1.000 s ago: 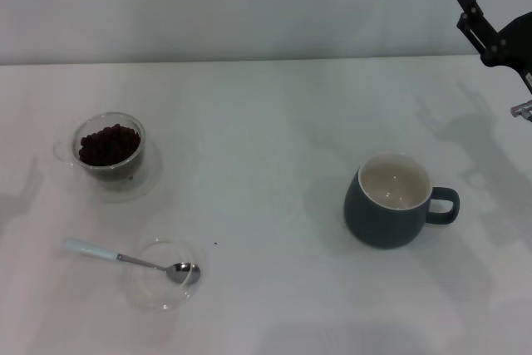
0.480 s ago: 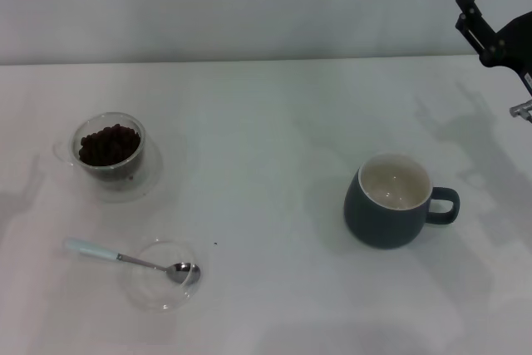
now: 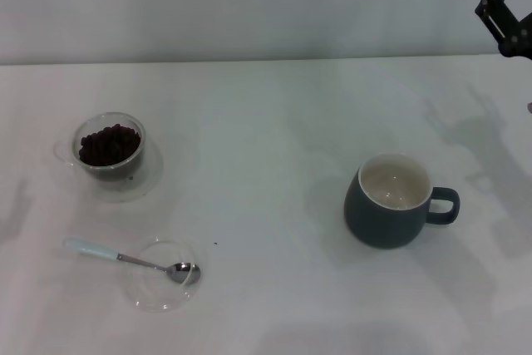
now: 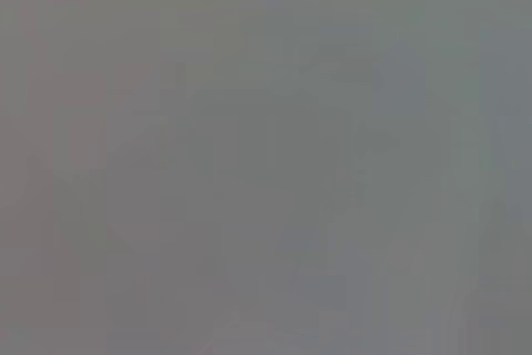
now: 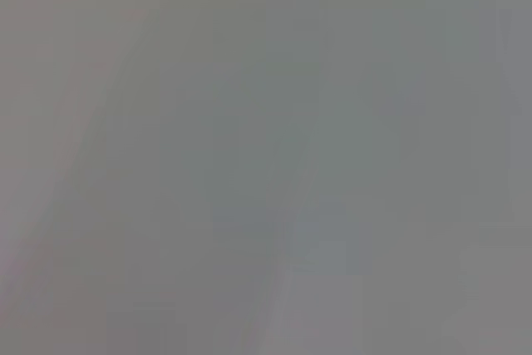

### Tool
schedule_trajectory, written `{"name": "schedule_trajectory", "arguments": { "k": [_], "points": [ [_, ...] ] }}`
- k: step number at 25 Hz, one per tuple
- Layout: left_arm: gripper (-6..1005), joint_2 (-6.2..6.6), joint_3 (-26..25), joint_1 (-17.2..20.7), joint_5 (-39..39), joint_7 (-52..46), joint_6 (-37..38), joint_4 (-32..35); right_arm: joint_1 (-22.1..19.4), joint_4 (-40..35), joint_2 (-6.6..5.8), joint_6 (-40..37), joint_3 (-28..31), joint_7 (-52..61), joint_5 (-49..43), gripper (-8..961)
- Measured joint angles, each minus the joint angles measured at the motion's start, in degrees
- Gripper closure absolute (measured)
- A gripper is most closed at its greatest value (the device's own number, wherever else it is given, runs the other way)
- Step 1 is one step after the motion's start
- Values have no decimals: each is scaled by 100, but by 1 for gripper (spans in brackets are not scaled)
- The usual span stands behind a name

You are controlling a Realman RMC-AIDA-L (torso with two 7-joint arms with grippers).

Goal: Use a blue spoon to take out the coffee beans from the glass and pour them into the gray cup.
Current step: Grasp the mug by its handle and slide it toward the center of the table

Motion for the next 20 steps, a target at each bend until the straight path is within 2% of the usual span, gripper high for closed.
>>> {"name": "schedule_trajectory", "arguments": {
  "k": [7,16,20],
  "points": [
    [139,9,0,162,174,-1158,56,-60,-55,34,-7,-126,0,21,1,127],
    [139,19,1,147,193,-1030,-38,-419,-60,54,-9,-85,-56,65,7,127],
    [139,14,0,154,198,-905,-193,-444,-144,128,-10,6,-69,414,-40,127]
  ]
}}
